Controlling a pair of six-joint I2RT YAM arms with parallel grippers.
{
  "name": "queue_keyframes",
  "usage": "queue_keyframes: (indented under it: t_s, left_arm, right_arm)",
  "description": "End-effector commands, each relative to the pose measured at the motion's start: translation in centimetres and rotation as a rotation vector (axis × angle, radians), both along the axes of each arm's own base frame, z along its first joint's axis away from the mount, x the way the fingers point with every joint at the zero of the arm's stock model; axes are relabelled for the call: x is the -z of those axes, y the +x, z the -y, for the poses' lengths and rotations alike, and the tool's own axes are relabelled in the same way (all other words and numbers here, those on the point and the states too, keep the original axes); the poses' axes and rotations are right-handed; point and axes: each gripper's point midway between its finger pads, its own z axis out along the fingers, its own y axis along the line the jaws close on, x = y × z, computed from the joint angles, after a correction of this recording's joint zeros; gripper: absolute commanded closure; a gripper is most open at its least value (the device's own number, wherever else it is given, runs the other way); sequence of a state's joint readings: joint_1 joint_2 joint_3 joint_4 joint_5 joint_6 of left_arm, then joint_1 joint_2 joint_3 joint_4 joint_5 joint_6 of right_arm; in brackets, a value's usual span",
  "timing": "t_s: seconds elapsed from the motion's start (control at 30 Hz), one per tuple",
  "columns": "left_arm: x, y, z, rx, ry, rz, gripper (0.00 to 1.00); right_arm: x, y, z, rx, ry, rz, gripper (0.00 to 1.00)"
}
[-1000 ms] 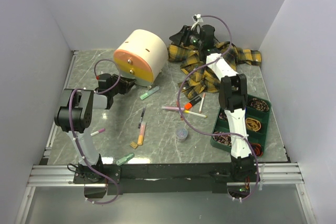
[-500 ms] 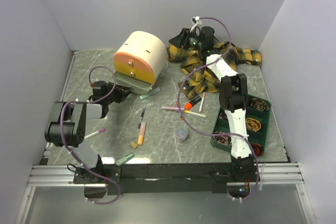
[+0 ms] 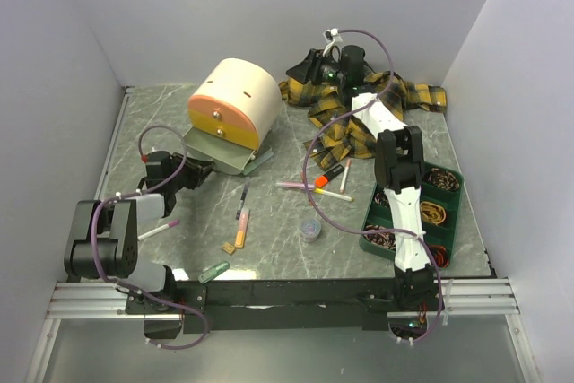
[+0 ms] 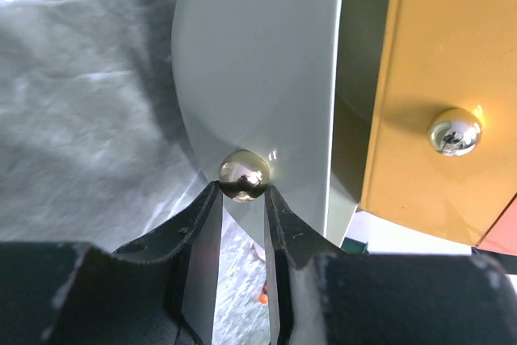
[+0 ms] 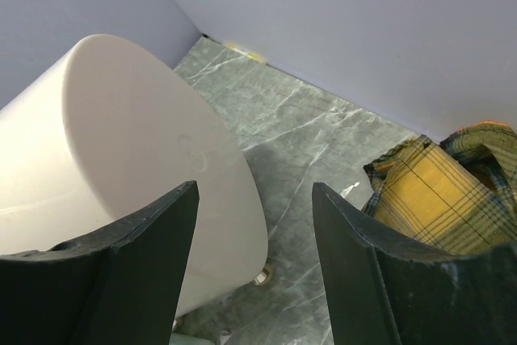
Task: Sort the stationery into containers
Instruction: Open the drawer in the storage box.
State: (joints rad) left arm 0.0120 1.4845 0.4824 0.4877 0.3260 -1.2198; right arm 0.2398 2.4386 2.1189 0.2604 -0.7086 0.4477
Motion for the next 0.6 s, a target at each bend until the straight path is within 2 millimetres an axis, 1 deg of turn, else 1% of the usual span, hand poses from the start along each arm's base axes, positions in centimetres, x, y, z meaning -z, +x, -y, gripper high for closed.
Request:
queue_keyframes:
  t_s: [0.0, 0.03, 0.1, 0.13, 0.17, 0.27, 0.33, 0.37, 0.43, 0.47, 0.5, 0.53, 0.57]
  left_arm:
    - [0.3, -0.9, -1.2, -0.033, 0.047, -0.013, 0.92]
    - [0.2, -1.0, -1.3, -0.041, 0.047, -0.016, 0.91]
    - [0.7, -1.2, -1.8, -0.069, 0.051, -0.039, 0.80]
    - [0.8, -1.2, -1.9, -0.075, 0.053, -0.044, 0.73]
    - [0.9, -1.1, -2.1, -0.084, 0.057, -0.049, 0.61]
    - [1.0, -1.2, -2.3, -0.081, 0.070, -0.055, 0.47]
    - [0.9, -1.4, -2.3, -0.072, 0.080, -0.063, 0.43]
    - [0.9, -1.4, -2.3, -0.069, 0.082, -0.068, 0.39]
    - [0.4, -1.3, -2.3, -0.048, 0.079, -0.078, 0.35]
    - [0.7, -1.8, -2.1, -0.020, 0.073, -0.115, 0.32]
    - [-0.3, -1.6, -1.9, 0.030, 0.071, -0.099, 0.31]
    - [-0.7, -1.7, -1.9, 0.055, 0.069, -0.107, 0.30]
    - [-0.2, -2.6, -1.9, 0.074, 0.066, -0.170, 0.28]
  right_arm:
    - [-6.7, -1.7, -0.5, -0.032, 0.020, 0.136, 0.34]
    - [-6.6, -1.8, -0.5, -0.035, 0.020, 0.135, 0.34]
    - [-6.8, -2.0, -0.7, -0.038, 0.019, 0.138, 0.34]
    - [-6.8, -2.0, -0.6, -0.037, 0.018, 0.139, 0.34]
    - [-6.8, -2.0, -0.5, -0.037, 0.016, 0.138, 0.34]
    - [-6.8, -2.2, -0.7, -0.046, 0.013, 0.140, 0.34]
    - [-6.8, -2.3, -0.6, -0.051, 0.009, 0.141, 0.34]
    - [-7.0, -2.6, -0.6, -0.054, 0.003, 0.147, 0.34]
    - [-7.0, -3.0, -0.6, -0.061, -0.007, 0.140, 0.33]
    - [-7.4, -3.4, -0.3, -0.060, -0.027, 0.153, 0.33]
    - [-7.5, -3.8, -0.1, -0.060, -0.041, 0.155, 0.32]
    - [-8.7, -4.6, 0.5, -0.057, -0.063, 0.173, 0.32]
    - [-7.8, -5.1, 0.8, -0.053, -0.080, 0.147, 0.31]
